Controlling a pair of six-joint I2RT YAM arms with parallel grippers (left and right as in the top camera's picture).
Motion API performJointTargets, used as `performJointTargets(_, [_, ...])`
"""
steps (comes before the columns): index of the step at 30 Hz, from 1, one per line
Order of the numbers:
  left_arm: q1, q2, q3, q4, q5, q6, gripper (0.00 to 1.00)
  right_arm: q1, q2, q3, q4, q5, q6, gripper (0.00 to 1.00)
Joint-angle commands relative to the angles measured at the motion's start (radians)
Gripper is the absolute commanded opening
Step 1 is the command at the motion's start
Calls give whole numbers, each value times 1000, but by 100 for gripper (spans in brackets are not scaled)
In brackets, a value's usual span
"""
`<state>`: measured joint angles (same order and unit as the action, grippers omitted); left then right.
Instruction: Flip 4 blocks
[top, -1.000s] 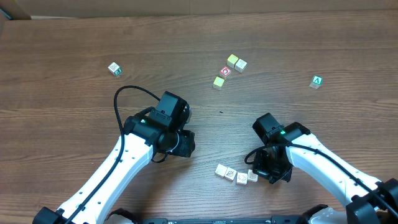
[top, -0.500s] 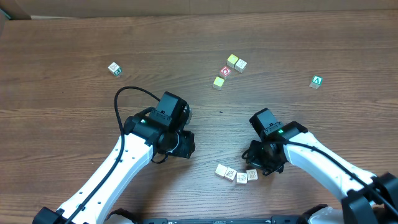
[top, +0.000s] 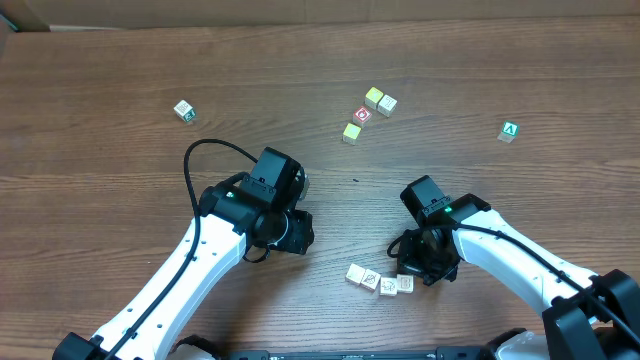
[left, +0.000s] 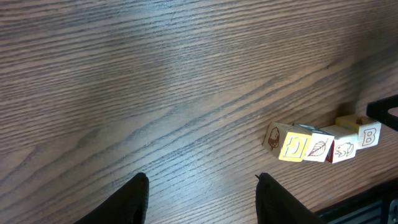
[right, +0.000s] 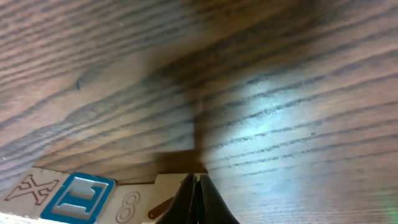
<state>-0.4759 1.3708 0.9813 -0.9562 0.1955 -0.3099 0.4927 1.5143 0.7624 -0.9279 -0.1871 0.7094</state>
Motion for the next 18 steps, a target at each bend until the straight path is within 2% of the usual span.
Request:
performJointTargets(1, [4, 2, -11, -5, 15, 18, 48, 6, 2, -6, -3, -10, -7, 4])
performJointTargets(5, [4, 2, -11, -6, 15, 18, 47, 6, 2, -6, 0, -16, -12, 4])
performJointTargets(12, [4, 2, -11, -8, 15, 18, 47, 6, 2, -6, 62, -73, -112, 4])
performJointTargets(18, [4, 2, -11, -13, 16, 18, 46, 6, 2, -6, 33, -80, -100, 4])
